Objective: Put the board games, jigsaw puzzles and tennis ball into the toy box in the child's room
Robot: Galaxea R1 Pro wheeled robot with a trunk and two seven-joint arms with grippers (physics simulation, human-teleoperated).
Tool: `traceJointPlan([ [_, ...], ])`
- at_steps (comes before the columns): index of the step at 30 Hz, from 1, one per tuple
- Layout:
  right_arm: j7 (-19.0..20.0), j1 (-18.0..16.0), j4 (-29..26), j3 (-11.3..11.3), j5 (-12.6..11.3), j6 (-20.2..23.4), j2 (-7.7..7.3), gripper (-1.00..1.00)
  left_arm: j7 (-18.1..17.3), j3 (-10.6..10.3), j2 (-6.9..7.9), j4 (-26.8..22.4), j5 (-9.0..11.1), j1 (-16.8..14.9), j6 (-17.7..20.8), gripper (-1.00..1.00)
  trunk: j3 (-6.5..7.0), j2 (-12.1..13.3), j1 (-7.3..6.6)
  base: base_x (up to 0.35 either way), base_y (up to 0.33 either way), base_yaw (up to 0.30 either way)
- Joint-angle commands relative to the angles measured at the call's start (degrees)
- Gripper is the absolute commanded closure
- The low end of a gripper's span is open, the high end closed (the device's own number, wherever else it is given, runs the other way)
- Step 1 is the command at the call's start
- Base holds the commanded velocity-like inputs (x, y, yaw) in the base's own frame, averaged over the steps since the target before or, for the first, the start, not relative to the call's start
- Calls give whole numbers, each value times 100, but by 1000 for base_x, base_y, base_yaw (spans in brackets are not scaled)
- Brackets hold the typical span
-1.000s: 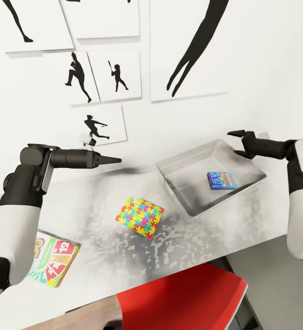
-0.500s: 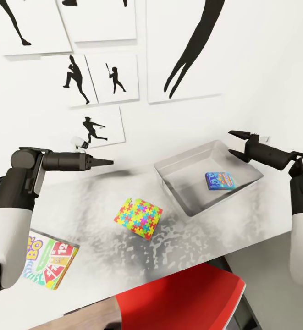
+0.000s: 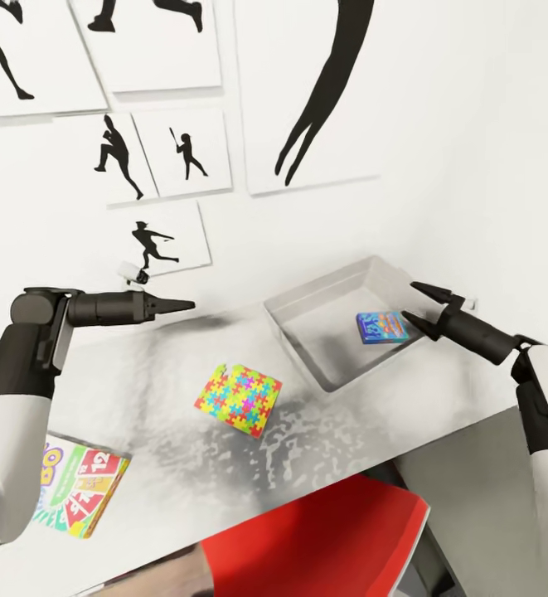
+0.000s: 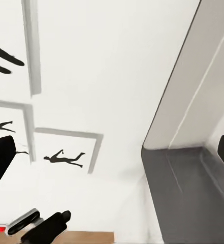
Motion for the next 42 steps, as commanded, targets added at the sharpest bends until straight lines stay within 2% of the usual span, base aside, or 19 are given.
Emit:
traceJointPlan([
  [1, 158, 86, -2, -11, 58, 24, -9, -100, -26, 6, 19, -2, -17, 21, 60, -100, 1, -10, 4, 0, 0, -122],
  [4, 486, 431, -15, -17, 63, 24, -80, -100, -26, 17, 104, 22, -22, 165, 60, -100, 28, -10, 4, 0, 0, -122],
  [8, 931, 880, -101, -20, 60, 24, -129, -100, -26, 40, 270, 83, 1, 566, 58, -100, 64, -10, 4, 0, 0, -122],
  [9, 1136, 1027, -246, -20, 62, 24, -131, -100, -26, 77, 325, 97, 9, 710, 52, -100, 73, -10, 4, 0, 0, -122],
  [13, 1556, 1423, -632, -20, 65, 24, -114, -100, -26, 226, 401, 111, 19, 990, 1, -100, 109, -10, 4, 0, 0, -122],
  [14, 1709, 1681, -825, -21, 68, -10, -104, -100, -26, 339, 423, 115, 21, 1133, -43, -100, 118, -10, 4, 0, 0, -122],
  [16, 1816, 1953, -996, -21, 72, -98, -98, -100, -26, 479, 441, 117, 21, 1275, -88, -100, 136, -10, 4, 0, 0, -122],
  [17, 1889, 2224, -1131, -19, 78, -227, -94, -100, -26, 639, 463, 118, 16, 1413, -133, -100, 145, -10, 4, 0, 0, -122],
  [22, 2002, 2902, -1306, -3, 83, -638, -82, -100, -26, 1078, 533, 120, 15, 1816, -256, -100, 189, -10, 4, 0, 0, -128],
  [25, 2073, 3198, -1344, 11, 86, -791, -58, -100, -26, 1275, 555, 121, 17, 2056, -330, -100, 216, -10, 4, 0, 0, -136],
  [32, 2182, 3544, -1386, 12, 104, -897, 34, -100, -26, 1558, 574, 109, 5, 2253, -373, -100, 279, -10, 4, 0, 0, -142],
  [35, 2188, 3580, -1417, 4, 141, -908, 48, -100, -26, 1597, 572, 110, 10, 2273, -376, -100, 306, -10, 4, 0, 0, -147],
  [41, 2201, 3611, -1406, -14, 474, -920, 62, -100, -26, 1592, 531, 100, 21, 2290, -386, -100, 359, -10, 4, 0, 0, -152],
  [42, 2202, 3614, -1405, -17, 604, -921, 66, -100, -26, 1587, 526, 99, 23, 2292, -387, -100, 368, -10, 4, 0, 0, -157],
])
